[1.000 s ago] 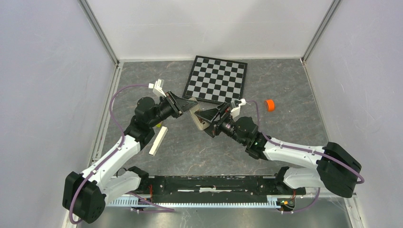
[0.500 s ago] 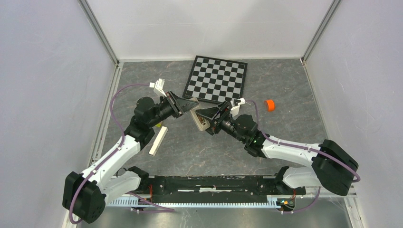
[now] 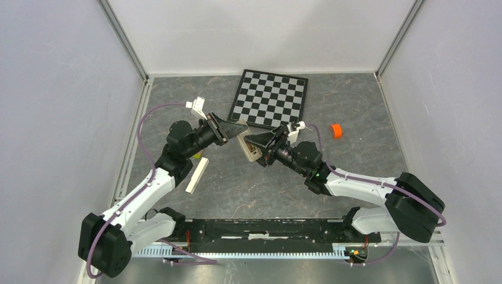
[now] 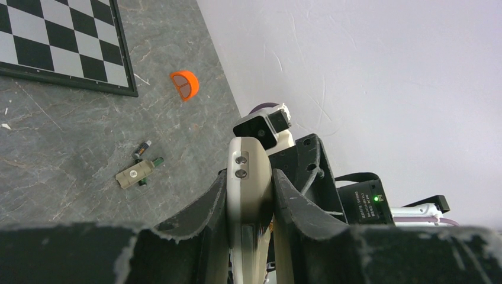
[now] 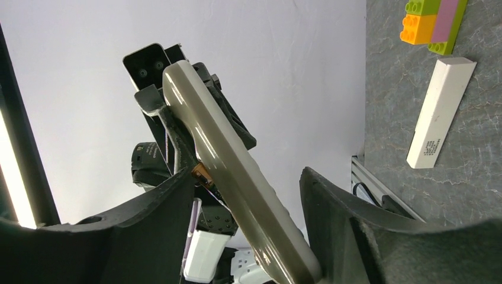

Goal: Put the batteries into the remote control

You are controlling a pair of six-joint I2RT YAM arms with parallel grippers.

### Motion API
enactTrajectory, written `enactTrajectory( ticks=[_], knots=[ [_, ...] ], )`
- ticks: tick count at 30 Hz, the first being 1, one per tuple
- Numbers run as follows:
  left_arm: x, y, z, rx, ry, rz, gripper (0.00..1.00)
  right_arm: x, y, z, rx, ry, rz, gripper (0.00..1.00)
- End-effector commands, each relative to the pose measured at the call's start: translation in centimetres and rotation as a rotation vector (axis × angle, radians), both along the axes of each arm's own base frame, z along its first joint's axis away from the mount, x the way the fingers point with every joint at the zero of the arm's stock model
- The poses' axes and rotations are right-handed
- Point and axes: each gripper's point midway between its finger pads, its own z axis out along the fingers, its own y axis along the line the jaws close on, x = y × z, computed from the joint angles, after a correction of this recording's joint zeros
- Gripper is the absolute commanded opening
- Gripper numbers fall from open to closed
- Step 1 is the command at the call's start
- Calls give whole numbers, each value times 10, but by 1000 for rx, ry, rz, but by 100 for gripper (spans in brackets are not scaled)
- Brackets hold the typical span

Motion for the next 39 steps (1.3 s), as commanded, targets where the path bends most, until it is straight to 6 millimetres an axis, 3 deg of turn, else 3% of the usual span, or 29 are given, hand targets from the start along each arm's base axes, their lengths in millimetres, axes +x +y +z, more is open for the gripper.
enactTrajectory(
  ticks=[1, 24, 26, 29, 33, 39],
  knots=[
    [-3, -4, 13, -26, -42, -34, 2, -4, 1, 30, 110, -46, 33, 68],
    [-4, -7, 23, -84, 54, -45, 2, -11, -7, 32, 135, -91, 46, 34],
    [-5, -7, 23, -85, 54, -46, 2, -11, -8, 34, 139, -102, 47, 36],
    [-5, -7, 22, -82, 52, -44, 2, -11, -9, 36, 143, -122, 43, 54],
    [-5, -6, 21, -78, 49, -40, 2, -10, -12, 38, 135, -149, 32, 68],
    [-6, -7, 22, -73, 34, -49, 2, -5, -14, 36, 117, -150, 11, 74]
  ],
)
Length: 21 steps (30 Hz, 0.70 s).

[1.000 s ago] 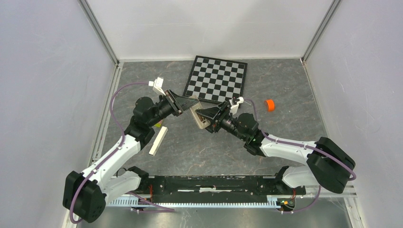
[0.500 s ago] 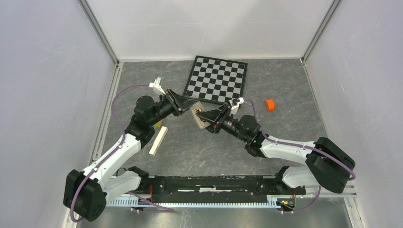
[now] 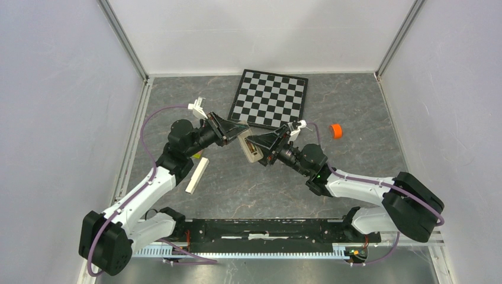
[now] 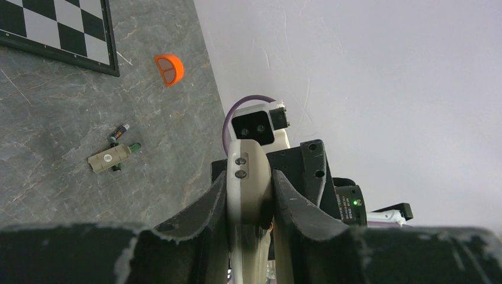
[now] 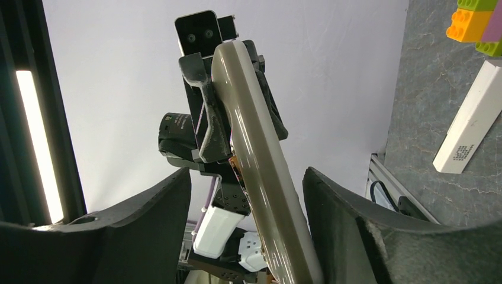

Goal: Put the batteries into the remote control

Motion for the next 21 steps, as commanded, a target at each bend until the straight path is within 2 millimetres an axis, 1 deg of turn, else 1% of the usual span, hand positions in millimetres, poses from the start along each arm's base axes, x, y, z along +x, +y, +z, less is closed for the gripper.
enactTrajectory(
  ticks=[1, 4, 8, 11, 14, 18, 21],
  knots=[
    [-5, -3, 21, -6, -94, -34, 2, 3, -6, 18, 34, -54, -26, 74],
    [-8, -3, 24, -1, -136, -49, 2, 7, -3, 16, 27, -43, -25, 71],
    [-11, -1, 25, 10, -172, -49, 2, 8, 3, 15, 32, -38, -1, 62],
    [-11, -2, 25, 14, -181, -53, 2, 7, 4, 14, 40, -34, 8, 55],
    [-11, -2, 25, 3, -164, -51, 2, 7, 4, 13, 39, -29, 8, 48],
    [-10, -4, 32, -47, -108, -57, 2, 4, 1, 12, 41, -34, 10, 38],
    [-9, -5, 33, -46, -99, -57, 2, 3, -1, 10, 37, -40, 8, 36]
  ],
)
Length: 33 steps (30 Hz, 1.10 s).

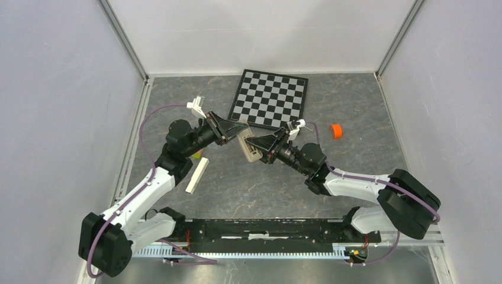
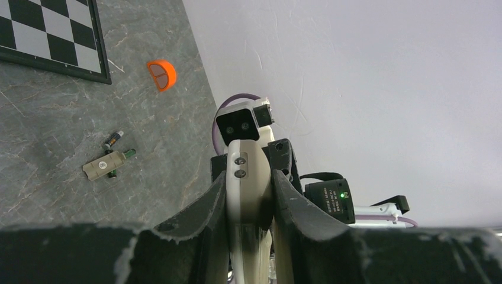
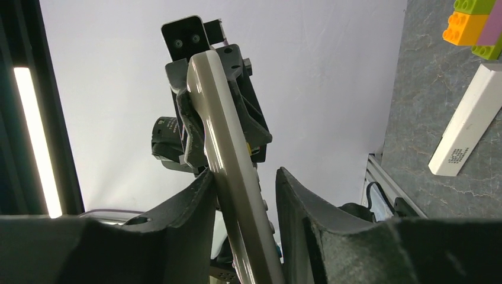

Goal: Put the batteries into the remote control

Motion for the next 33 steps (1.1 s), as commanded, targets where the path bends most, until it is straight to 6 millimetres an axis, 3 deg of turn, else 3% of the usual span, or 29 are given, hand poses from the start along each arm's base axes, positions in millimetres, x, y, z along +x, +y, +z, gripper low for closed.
enactTrajectory(
  ticks=[1, 7, 11, 15, 17, 20, 33],
  knots=[
    [-7, -6, 25, -32, -60, -47, 2, -1, -4, 14, 34, -41, -2, 38],
    [-4, -3, 20, 8, -76, -33, 2, 0, -16, 16, -22, -142, -48, 78],
    [-6, -2, 17, 58, -113, -40, 2, -1, -21, 16, -121, -300, -57, 88],
    [-11, 0, 11, 142, -170, -73, 2, -12, -12, 14, -261, -535, 19, 87],
    [-14, 1, 7, 180, -194, -89, 2, -16, -8, 10, -325, -617, 57, 81],
    [-18, 0, 2, 205, -222, -118, 2, -29, -4, 23, -314, -752, 114, 75],
    [-34, -7, 2, 189, -264, -233, 2, -27, -5, 6, -500, -937, 151, 52]
  ],
)
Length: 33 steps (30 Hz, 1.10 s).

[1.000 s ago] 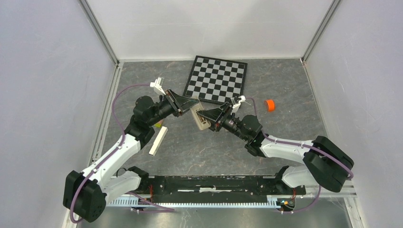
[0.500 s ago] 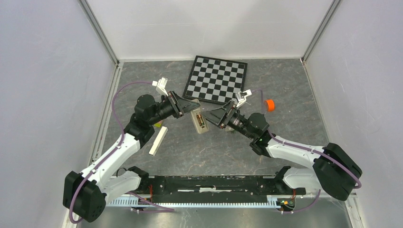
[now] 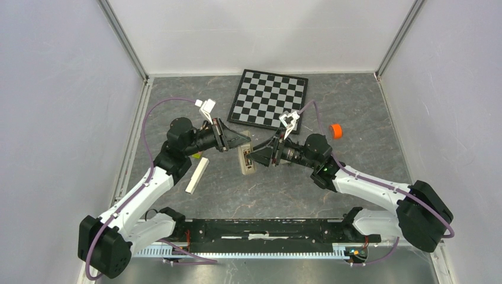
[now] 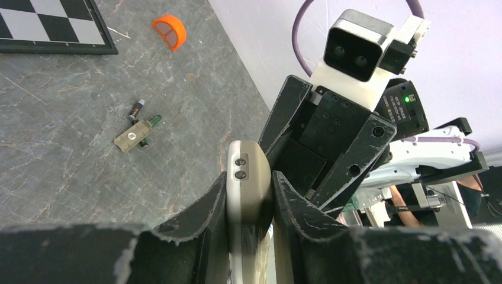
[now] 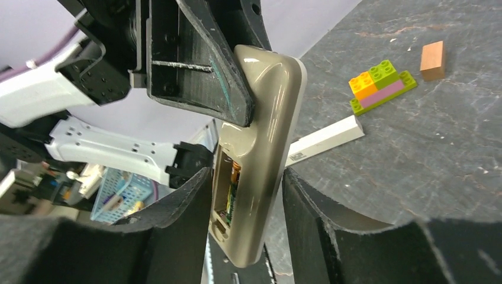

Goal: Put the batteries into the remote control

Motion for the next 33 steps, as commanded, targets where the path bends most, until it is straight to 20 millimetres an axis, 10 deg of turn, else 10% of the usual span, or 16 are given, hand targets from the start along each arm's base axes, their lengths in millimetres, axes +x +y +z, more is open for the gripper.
enactTrajectory(
  ticks=[1, 14, 24, 33],
  knots=[
    [-5, -3, 19, -14, -95, -57, 2, -1, -2, 20, -30, -170, 19, 51],
    [-9, -3, 20, -15, -102, -78, 2, 21, -13, -7, -225, -245, -84, 38],
    [8, 11, -6, 99, -61, 39, 2, 18, -28, 8, -256, -230, -123, 73],
    [19, 32, -30, 202, -43, 174, 2, 56, -112, -81, -734, -39, -489, 68]
  ],
)
